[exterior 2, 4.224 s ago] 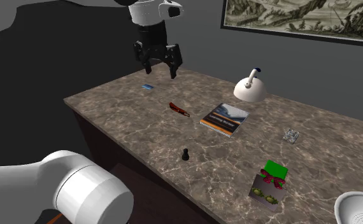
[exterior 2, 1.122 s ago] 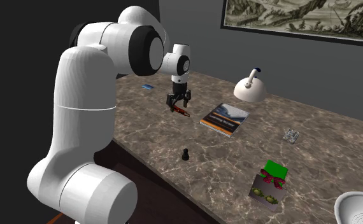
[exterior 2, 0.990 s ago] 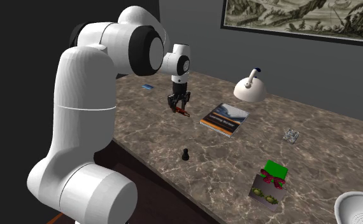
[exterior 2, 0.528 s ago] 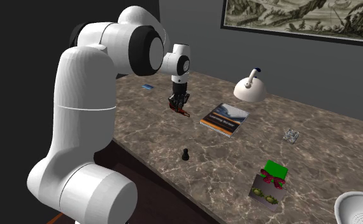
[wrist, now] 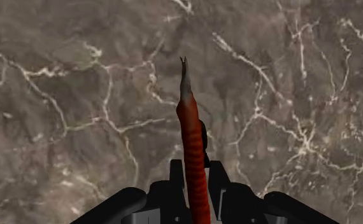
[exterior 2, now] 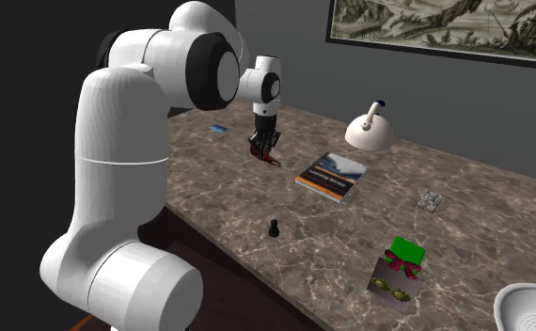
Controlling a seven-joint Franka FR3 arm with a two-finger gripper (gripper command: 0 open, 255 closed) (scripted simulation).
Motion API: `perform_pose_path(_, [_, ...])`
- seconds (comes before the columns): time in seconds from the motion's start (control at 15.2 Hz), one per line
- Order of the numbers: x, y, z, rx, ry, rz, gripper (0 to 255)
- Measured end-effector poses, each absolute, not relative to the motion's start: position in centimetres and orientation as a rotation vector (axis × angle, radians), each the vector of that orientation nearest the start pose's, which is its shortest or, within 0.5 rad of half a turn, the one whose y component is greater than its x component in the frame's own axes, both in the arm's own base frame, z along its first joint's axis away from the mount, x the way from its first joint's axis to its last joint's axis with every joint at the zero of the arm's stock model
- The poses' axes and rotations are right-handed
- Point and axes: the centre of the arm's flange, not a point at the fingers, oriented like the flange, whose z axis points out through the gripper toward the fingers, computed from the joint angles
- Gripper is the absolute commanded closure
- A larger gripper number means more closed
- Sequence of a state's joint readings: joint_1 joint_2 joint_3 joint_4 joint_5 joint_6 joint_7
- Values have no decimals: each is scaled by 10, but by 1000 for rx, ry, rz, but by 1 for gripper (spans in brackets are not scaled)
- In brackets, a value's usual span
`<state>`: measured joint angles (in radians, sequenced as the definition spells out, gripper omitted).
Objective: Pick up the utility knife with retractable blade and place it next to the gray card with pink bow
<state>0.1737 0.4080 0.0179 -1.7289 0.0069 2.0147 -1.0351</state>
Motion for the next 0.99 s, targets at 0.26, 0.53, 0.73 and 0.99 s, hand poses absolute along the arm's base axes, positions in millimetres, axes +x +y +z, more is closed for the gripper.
perform_pose_path(0.26, [632, 122, 357, -2519, -1764, 163, 255])
perform_pose_path(0.53, [631, 122, 379, -2519, -1764, 164, 255])
perform_pose_path(0.73, [631, 122, 396, -2519, -1764, 163, 255])
perform_pose_path(0.99, [632, 122, 415, -2519, -1764, 163, 255])
